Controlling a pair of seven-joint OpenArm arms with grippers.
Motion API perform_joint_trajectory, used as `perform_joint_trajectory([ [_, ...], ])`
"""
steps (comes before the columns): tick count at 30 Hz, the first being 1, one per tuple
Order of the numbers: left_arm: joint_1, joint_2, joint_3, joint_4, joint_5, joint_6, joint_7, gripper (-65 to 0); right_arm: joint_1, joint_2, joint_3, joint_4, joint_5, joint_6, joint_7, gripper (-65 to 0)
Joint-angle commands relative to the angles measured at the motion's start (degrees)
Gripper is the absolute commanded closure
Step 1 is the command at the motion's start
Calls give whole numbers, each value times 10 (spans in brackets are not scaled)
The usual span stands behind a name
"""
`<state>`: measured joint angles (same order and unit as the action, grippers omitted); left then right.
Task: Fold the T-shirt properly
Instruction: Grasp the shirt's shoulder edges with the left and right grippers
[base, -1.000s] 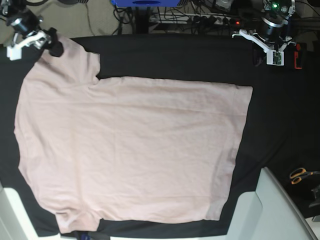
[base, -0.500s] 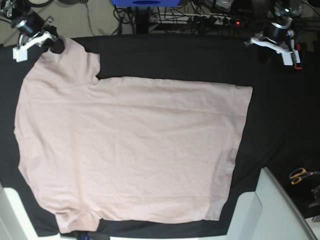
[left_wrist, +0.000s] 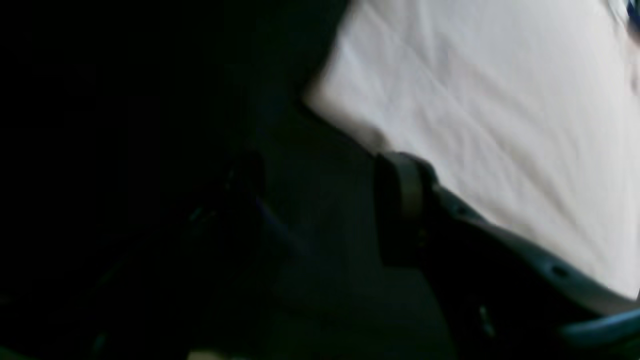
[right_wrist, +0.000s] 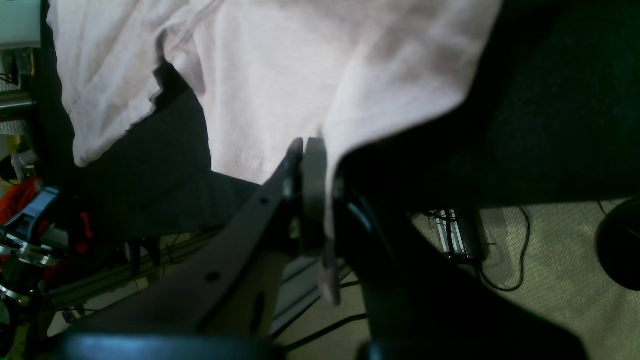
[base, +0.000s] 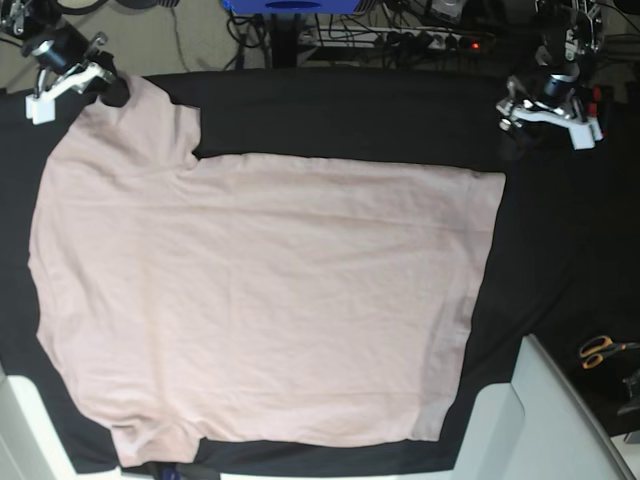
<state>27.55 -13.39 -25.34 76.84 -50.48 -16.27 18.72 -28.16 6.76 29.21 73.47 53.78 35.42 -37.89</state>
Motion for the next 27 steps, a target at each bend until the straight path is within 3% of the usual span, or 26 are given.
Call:
perform_joint_trajectory([
  [1,-9,-9,-6,-5,-4,-1,-6,-344,-2,7,1,6,10,6,3,-6],
  [12,-88,-10,-1,-69,-4,-1,-6,-344,-2,8,1,9,10,6,3,-6],
  [17,-123,-14,57,-110,-4,-1,-7,-344,-2,8,1,9,10,6,3,-6],
  [27,-148,-9,109,-137,-4,-1,-10,-342,-2,8,1,9,10,6,3,-6],
])
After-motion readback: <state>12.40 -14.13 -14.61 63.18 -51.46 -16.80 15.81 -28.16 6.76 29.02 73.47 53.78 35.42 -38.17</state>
